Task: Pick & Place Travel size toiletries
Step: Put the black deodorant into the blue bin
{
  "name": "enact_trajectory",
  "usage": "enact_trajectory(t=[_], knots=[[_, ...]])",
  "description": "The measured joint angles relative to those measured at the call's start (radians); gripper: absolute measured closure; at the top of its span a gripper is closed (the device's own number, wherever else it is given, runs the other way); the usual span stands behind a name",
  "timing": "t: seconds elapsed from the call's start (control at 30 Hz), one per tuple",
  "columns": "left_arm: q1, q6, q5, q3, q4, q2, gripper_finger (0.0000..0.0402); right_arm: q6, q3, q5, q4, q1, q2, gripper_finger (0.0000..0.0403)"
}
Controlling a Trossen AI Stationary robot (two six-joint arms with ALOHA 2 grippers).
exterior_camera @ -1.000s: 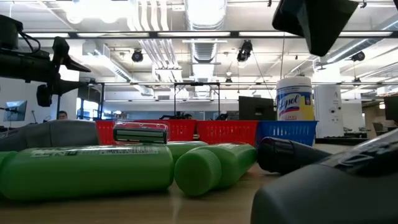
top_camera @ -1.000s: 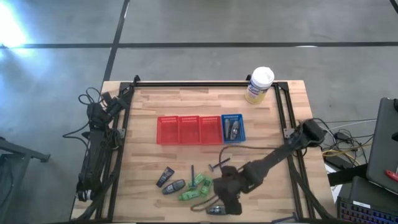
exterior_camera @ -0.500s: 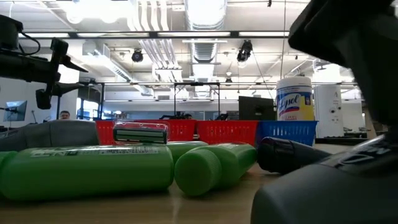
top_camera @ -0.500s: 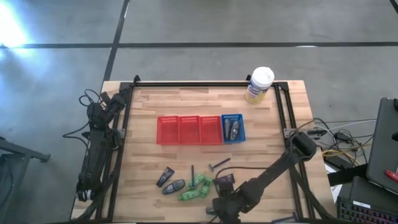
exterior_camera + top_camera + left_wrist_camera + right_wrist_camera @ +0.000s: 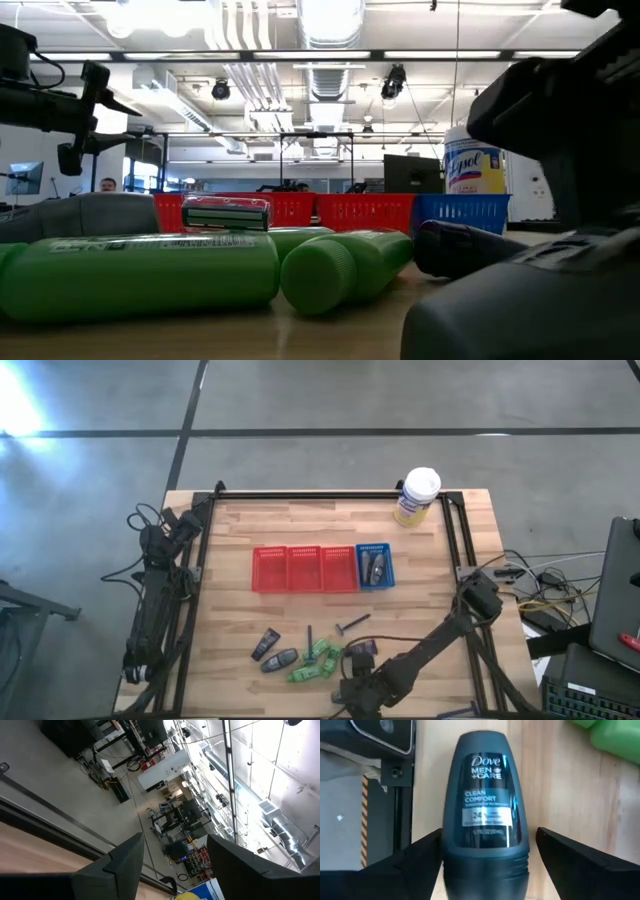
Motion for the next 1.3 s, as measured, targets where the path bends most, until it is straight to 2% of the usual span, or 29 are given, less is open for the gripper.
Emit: enact_trajectory(t=[0.13, 0.3, 0.43, 0.6, 0.7, 0.8, 0.9, 1.07, 1.13, 1.23, 1.3], knots=[[0.000, 0.000, 0.000, 0.000, 0.000, 0.000, 0.0179, -0.001, 0.000, -0.001, -0.020, -0.005, -0.002, 0.0135], [0.000, 0.000, 0.000, 0.000, 0.000, 0.000, 0.0179, 0.058, -0.002, -0.013, -0.148, -0.011, -0.031, 0.0206], [0.000, 0.000, 0.000, 0.000, 0.000, 0.000, 0.0179, 0.142, -0.003, -0.009, -0.262, -0.019, -0.088, 0.0209], [0.000, 0.000, 0.000, 0.000, 0.000, 0.000, 0.0179, 0.310, -0.029, 0.125, -0.368, -0.043, -0.217, 0.0209], [0.000, 0.000, 0.000, 0.000, -0.001, 0.000, 0.0179, 0.492, -0.075, 0.220, -0.462, -0.087, -0.324, 0.0203], [0.000, 0.000, 0.000, 0.000, -0.001, 0.000, 0.0179, 0.697, -0.190, 0.301, -0.523, -0.166, -0.447, 0.0194], [0.000, 0.000, 0.000, 0.000, -0.002, 0.000, 0.0179, 0.817, -0.341, 0.347, -0.515, -0.277, -0.581, 0.0195], [0.000, 0.001, 0.000, 0.000, -0.002, 0.000, 0.0179, 0.814, -0.573, 0.388, -0.364, -0.499, -0.755, 0.0202], [0.000, 0.000, 0.000, 0.000, -0.002, 0.000, 0.0179, 0.748, -0.649, 0.358, -0.216, -0.587, -0.801, 0.0200], [0.000, 0.000, 0.000, 0.000, -0.002, 0.000, 0.0179, 0.673, -0.743, 0.252, -0.003, -0.690, -0.815, 0.0192], [0.000, 0.000, 0.000, 0.000, -0.002, 0.000, 0.0179, 0.662, -0.784, 0.207, 0.057, -0.726, -0.801, 0.0185]])
